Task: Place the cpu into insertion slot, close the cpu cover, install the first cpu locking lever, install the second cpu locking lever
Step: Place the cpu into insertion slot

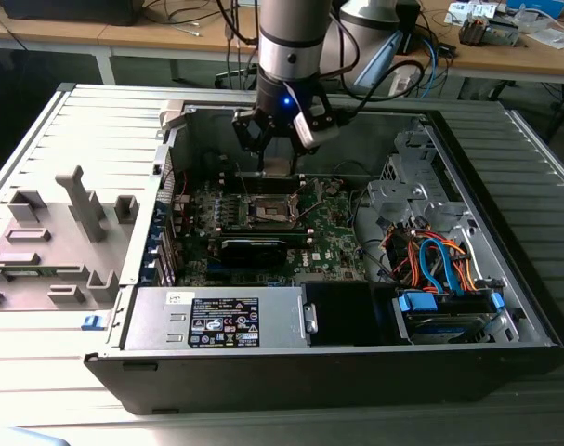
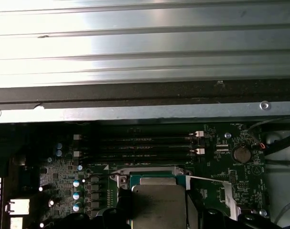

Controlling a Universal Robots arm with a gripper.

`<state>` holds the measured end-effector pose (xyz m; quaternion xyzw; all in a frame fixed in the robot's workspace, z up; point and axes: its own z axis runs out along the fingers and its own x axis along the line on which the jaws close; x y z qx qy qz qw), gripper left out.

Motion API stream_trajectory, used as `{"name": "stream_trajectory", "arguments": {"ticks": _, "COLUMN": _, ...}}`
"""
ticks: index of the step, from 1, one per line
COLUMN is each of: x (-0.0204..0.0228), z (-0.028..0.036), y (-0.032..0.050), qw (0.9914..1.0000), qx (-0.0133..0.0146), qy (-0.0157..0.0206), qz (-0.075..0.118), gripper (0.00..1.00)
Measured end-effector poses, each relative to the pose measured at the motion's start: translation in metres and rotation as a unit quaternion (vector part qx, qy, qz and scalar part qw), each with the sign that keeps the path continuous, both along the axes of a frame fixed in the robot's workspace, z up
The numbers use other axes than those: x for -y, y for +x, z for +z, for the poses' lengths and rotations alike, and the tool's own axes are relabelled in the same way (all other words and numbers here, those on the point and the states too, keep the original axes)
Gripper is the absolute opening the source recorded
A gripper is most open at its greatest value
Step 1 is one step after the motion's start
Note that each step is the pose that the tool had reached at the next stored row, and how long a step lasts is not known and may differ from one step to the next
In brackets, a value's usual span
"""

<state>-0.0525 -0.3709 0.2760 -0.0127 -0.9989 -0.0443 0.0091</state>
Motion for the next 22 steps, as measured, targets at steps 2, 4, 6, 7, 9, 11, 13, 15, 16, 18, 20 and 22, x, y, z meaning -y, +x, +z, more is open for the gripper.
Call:
{"name": "stream_trajectory", "arguments": {"ticks": 2, "x": 0.0001, "z": -0.0008, "y": -0.0008, "qw": 1.00000, "qx": 0.0000, "qy": 0.0000, "qz": 0.000, "gripper": 0.55}}
{"name": "stream_trajectory", "arguments": {"ticks": 4, "x": 0.0010, "z": -0.0023, "y": -0.0033, "qw": 1.00000, "qx": 0.0000, "qy": 0.0000, "qz": 0.000, "gripper": 0.55}}
{"name": "stream_trajectory", "arguments": {"ticks": 6, "x": 0.0028, "z": -0.0037, "y": -0.0040, "qw": 1.00000, "qx": 0.0000, "qy": 0.0000, "qz": 0.000, "gripper": 0.55}}
{"name": "stream_trajectory", "arguments": {"ticks": 7, "x": 0.0033, "z": -0.0038, "y": -0.0041, "qw": 1.00000, "qx": -0.0001, "qy": 0.0000, "qz": 0.000, "gripper": 0.55}}
{"name": "stream_trajectory", "arguments": {"ticks": 9, "x": 0.0048, "z": -0.0045, "y": -0.0042, "qw": 1.00000, "qx": 0.0000, "qy": 0.0000, "qz": 0.000, "gripper": 0.55}}
{"name": "stream_trajectory", "arguments": {"ticks": 11, "x": 0.0049, "z": -0.0044, "y": -0.0041, "qw": 1.00000, "qx": 0.0000, "qy": -0.0001, "qz": 0.000, "gripper": 0.55}}
{"name": "stream_trajectory", "arguments": {"ticks": 13, "x": 0.0050, "z": -0.0045, "y": -0.0042, "qw": 1.00000, "qx": 0.0000, "qy": 0.0000, "qz": 0.000, "gripper": 0.55}}
{"name": "stream_trajectory", "arguments": {"ticks": 15, "x": 0.0050, "z": -0.0044, "y": -0.0042, "qw": 1.00000, "qx": 0.0000, "qy": 0.0000, "qz": 0.000, "gripper": 0.55}}
{"name": "stream_trajectory", "arguments": {"ticks": 16, "x": 0.0050, "z": -0.0045, "y": -0.0042, "qw": 1.00000, "qx": 0.0000, "qy": 0.0000, "qz": 0.000, "gripper": 0.55}}
{"name": "stream_trajectory", "arguments": {"ticks": 18, "x": 0.0051, "z": -0.0044, "y": -0.0042, "qw": 1.00000, "qx": 0.0000, "qy": -0.0001, "qz": 0.000, "gripper": 0.55}}
{"name": "stream_trajectory", "arguments": {"ticks": 20, "x": 0.0051, "z": -0.0044, "y": -0.0042, "qw": 1.00000, "qx": 0.0000, "qy": -0.0001, "qz": -0.001, "gripper": 0.55}}
{"name": "stream_trajectory", "arguments": {"ticks": 22, "x": 0.0051, "z": -0.0045, "y": -0.0041, "qw": 1.00000, "qx": 0.0000, "qy": 0.0000, "qz": -0.002, "gripper": 0.55}}
